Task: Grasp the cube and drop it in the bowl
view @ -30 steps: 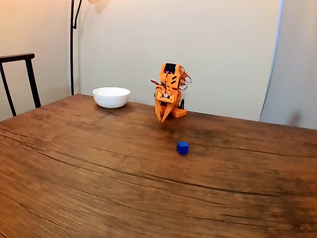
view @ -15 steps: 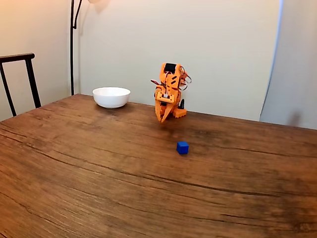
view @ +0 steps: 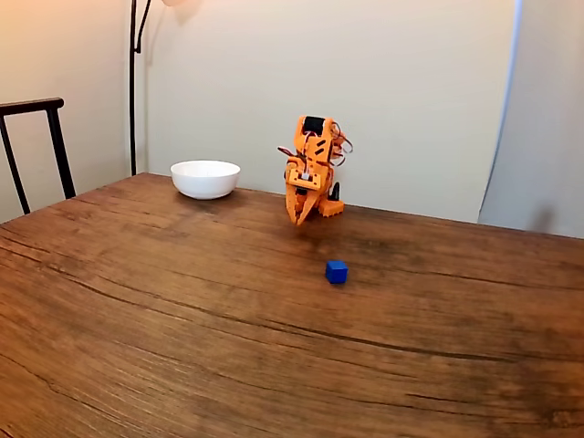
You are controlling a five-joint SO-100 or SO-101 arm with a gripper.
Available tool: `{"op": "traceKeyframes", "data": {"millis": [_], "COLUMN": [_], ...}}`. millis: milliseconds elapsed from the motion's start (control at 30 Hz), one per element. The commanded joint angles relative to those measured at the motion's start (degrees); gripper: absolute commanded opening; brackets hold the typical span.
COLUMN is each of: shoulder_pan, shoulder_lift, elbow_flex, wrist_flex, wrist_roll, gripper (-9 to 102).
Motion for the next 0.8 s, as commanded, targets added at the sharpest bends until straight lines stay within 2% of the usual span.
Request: {"op": "traceKeyframes", "data": {"millis": [0,767], "shoulder_pan": [0.0,0.2], "shoulder_lift": [-0.9,-0.9], "elbow_flex": [-0.3,-0.3], "wrist_flex": [3.2,2.6], "wrist_roll": [0.4,0.4], "gripper": [0,0]}}
